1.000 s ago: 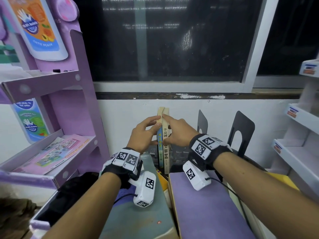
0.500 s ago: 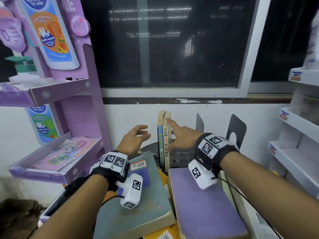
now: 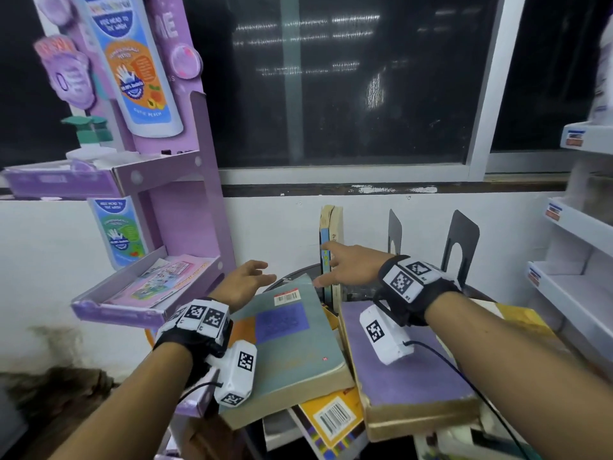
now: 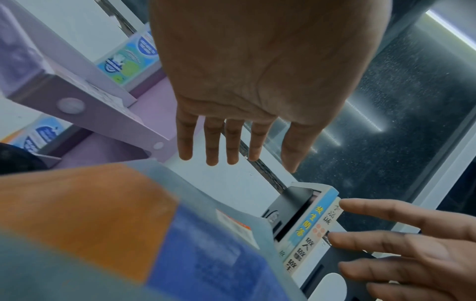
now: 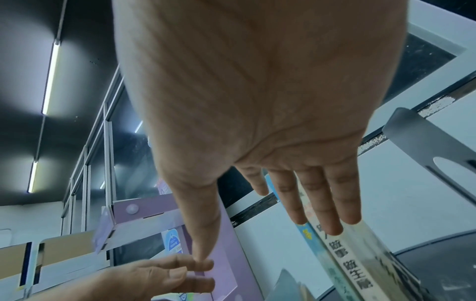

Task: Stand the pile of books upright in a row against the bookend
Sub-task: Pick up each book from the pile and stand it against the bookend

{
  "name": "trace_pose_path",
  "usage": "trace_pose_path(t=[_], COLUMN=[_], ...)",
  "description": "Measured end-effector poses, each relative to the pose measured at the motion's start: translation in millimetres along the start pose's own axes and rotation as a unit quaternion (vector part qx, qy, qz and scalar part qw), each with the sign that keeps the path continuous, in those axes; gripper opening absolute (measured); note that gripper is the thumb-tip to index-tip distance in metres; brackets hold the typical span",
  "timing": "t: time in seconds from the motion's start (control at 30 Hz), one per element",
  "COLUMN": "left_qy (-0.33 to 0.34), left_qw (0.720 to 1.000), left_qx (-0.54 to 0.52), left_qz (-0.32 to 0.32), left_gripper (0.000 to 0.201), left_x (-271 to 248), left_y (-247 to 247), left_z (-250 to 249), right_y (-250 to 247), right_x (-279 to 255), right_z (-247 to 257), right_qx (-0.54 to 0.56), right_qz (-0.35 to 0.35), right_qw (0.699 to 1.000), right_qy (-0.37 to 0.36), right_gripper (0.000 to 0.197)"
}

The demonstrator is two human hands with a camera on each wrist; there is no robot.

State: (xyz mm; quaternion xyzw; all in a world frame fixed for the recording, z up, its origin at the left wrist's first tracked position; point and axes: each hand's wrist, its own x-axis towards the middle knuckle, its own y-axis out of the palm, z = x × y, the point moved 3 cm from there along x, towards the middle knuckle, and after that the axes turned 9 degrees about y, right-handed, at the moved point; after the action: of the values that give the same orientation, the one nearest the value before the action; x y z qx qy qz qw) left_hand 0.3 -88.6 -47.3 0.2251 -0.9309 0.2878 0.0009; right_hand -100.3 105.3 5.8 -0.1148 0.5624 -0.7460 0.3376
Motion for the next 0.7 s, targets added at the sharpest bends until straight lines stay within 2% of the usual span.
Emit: trace_pose_path(t=[0.23,0.37,0.53,0.7], left_qy=[-0.06,-0.093,-0.165,-0.196], left_qw=[0.998,0.996,0.986,0.977], left_qx=[0.008,-0.003,-0.006,-0.046], left_qz=[-0.005,-0.014,0.031,0.071], left_gripper=[0.05,0.053,0.05,0.048], left_x=[-20.4,-26.0,-37.1,-47.5], left_y=[-4.7,-7.9,-11.3,-9.3], left_z=[21.2,31.6,50.4,61.9], right_y=[22.6,34.7,47.7,50.9], right_x=[-3.0,-1.7,-2.1,-1.1], right_z=[23.0,29.1,34.1,38.6], right_qx=[-0.009,-0.01,-0.007,0.008], right_qz=[0.002,-0.007,0.005,0.007], right_qw=[1.0,0.999,0.999,0.998], right_qy=[0.013,0.039,0.052,0.057], right_gripper=[0.091,0.082,0.082,0.08])
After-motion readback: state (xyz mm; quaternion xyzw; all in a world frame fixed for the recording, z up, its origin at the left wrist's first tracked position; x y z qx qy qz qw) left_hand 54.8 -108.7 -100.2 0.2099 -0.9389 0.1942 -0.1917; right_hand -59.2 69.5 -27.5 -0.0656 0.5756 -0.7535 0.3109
